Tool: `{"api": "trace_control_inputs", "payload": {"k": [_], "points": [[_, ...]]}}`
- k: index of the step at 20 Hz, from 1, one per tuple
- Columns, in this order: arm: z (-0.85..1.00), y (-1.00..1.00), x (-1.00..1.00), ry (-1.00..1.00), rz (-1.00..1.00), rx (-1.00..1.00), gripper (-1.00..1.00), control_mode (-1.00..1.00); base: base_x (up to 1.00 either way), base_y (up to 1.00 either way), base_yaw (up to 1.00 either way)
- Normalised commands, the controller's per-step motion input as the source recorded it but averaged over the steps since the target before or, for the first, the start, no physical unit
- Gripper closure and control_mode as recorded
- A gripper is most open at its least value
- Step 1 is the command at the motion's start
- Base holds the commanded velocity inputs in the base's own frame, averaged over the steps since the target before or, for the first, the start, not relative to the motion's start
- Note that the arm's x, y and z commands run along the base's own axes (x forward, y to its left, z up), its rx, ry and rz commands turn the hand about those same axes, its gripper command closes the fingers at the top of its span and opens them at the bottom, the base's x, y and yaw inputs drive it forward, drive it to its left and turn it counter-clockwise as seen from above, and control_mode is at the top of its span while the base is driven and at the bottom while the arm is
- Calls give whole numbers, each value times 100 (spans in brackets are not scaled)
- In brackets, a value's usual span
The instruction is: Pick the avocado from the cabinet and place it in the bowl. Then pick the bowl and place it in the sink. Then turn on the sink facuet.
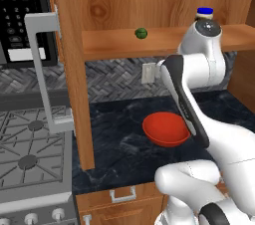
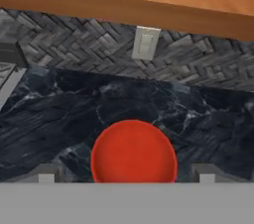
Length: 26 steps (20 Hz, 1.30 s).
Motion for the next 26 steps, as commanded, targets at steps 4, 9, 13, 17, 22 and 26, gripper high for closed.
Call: {"api": "trace_control_inputs", "payload": {"k": [4, 9, 13, 17, 22, 26], "points": [[64, 45, 0, -38, 0, -8, -100, -100, 0, 0, 0], [66, 37, 7, -17, 0, -2, -100, -100, 0, 0, 0], [57, 23, 32, -3, 0, 0, -100, -100, 0, 0, 0], [33, 12, 61, 0, 0, 0, -100, -100, 0, 0, 0], [9, 0, 55, 0, 0, 0, -100, -100, 0, 0, 0], [-5, 0, 57, 0, 0, 0, -100, -100, 0, 0, 0]]}}
